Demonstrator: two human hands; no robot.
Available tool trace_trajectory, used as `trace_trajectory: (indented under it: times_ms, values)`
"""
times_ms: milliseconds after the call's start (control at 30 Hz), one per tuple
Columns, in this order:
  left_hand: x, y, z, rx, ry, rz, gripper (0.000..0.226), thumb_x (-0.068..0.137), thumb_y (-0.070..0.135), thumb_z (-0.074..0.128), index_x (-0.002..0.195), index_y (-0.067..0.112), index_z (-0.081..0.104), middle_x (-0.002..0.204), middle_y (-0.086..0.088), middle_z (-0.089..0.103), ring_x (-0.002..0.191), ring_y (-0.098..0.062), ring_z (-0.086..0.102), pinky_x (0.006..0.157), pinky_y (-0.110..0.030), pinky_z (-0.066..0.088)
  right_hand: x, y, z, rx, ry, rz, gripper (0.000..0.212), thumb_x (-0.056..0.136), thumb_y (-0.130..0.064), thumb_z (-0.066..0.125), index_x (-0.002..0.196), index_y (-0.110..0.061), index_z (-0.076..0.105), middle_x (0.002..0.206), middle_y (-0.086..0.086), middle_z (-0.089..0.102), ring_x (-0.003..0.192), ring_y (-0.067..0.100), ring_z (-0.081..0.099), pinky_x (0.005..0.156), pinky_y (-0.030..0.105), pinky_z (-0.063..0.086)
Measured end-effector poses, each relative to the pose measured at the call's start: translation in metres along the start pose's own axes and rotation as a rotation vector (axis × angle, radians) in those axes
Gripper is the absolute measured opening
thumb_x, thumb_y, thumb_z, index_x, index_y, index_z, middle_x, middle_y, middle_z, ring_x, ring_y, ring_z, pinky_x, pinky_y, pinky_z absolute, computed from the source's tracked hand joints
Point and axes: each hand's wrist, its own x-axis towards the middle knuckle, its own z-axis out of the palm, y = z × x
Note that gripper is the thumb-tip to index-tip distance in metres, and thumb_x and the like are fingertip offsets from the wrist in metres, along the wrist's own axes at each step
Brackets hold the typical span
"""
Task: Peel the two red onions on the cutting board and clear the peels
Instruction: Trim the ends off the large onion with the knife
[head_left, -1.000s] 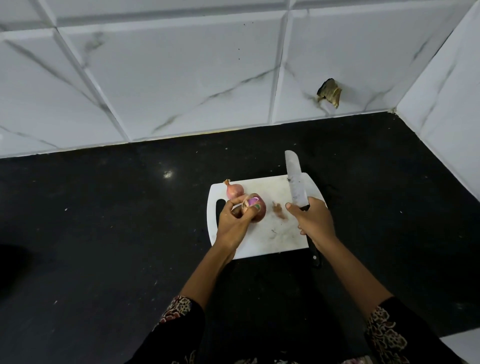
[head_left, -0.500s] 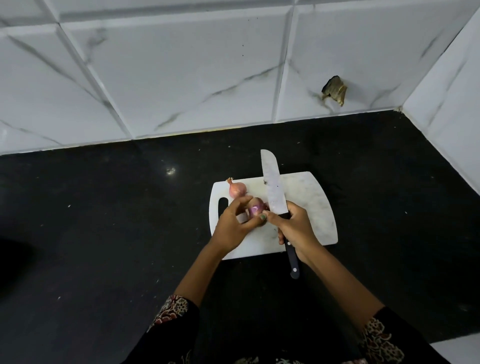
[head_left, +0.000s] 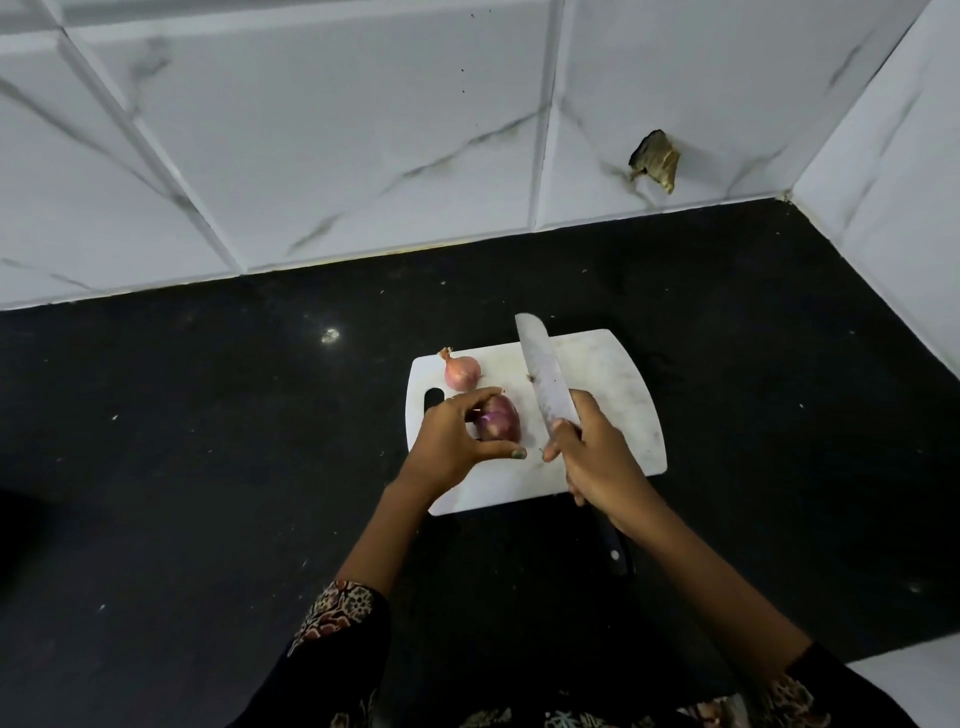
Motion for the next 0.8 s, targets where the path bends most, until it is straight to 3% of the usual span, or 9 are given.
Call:
trace_trajectory:
  times_ms: [133, 267, 533, 800]
  values:
    - [0.000, 0.001, 0.002, 0.013, 0.028, 0.003, 0.071, 0.063, 0.031, 0.085, 0.127, 0.015, 0.056, 0.113, 0.007, 0.057, 0.103, -0.005, 0.051, 0.083, 0.001, 0.036, -0.021, 0.006, 0.004, -0.146, -0.074, -0.076, 0.062, 0.101, -0.020, 0.034, 0.146, -0.040, -0.002, 0.085, 0.005, 0.061, 0.059, 0.008, 0.054, 0.055, 0.024, 0.046]
    - [-0.001, 0.000, 0.002, 0.013, 0.053, 0.020, 0.069, 0.063, 0.029, 0.084, 0.125, 0.014, 0.058, 0.109, 0.009, 0.057, 0.101, -0.005, 0.051, 0.079, 0.007, 0.035, -0.028, 0.012, 0.013, -0.284, -0.078, -0.132, 0.068, 0.101, -0.019, 0.034, 0.147, -0.036, -0.013, 0.086, 0.008, 0.063, 0.076, 0.015, 0.062, 0.078, 0.034, 0.053]
    - [0.001, 0.000, 0.004, 0.021, 0.060, 0.038, 0.065, 0.063, 0.028, 0.085, 0.121, 0.013, 0.062, 0.113, 0.001, 0.065, 0.099, -0.006, 0.053, 0.079, 0.007, 0.034, -0.031, 0.005, 0.009, -0.338, -0.123, -0.126, 0.071, 0.100, -0.015, 0.034, 0.145, -0.035, -0.016, 0.085, 0.009, 0.064, 0.077, 0.017, 0.062, 0.080, 0.036, 0.052]
    - [0.002, 0.000, 0.006, 0.026, 0.068, 0.084, 0.056, 0.062, 0.032, 0.085, 0.112, 0.014, 0.067, 0.102, 0.006, 0.066, 0.095, -0.007, 0.057, 0.081, 0.003, 0.037, -0.028, -0.010, 0.010, -0.506, -0.143, -0.101, 0.075, 0.098, -0.010, 0.034, 0.145, -0.030, -0.020, 0.079, 0.006, 0.053, 0.076, 0.020, 0.059, 0.072, 0.033, 0.047]
